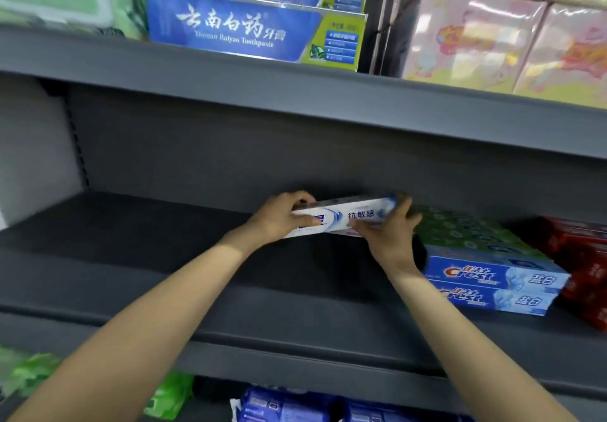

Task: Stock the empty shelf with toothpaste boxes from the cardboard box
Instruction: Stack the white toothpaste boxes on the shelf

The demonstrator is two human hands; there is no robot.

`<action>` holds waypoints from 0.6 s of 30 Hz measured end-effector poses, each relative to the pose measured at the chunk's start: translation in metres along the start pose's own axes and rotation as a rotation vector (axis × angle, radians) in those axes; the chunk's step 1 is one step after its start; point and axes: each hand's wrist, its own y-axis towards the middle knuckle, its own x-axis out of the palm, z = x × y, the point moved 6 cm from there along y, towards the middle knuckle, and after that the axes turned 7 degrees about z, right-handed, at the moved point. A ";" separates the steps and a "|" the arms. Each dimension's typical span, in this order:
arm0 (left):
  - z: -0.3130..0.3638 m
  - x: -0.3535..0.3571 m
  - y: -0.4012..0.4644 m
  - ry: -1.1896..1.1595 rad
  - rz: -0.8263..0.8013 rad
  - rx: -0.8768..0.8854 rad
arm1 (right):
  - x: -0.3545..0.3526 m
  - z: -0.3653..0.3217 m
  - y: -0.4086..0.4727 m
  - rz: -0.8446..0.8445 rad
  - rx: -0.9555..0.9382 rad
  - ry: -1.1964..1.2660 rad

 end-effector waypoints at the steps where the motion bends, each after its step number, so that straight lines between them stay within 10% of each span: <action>1: 0.003 -0.005 0.003 0.068 0.035 0.016 | 0.000 -0.002 0.002 -0.008 -0.067 -0.112; 6: 0.014 -0.003 0.034 0.292 0.102 0.081 | 0.019 -0.005 0.021 -0.238 -0.315 -0.622; 18: 0.006 0.030 0.045 0.514 0.298 0.090 | 0.043 0.024 0.035 -0.436 -0.271 -0.798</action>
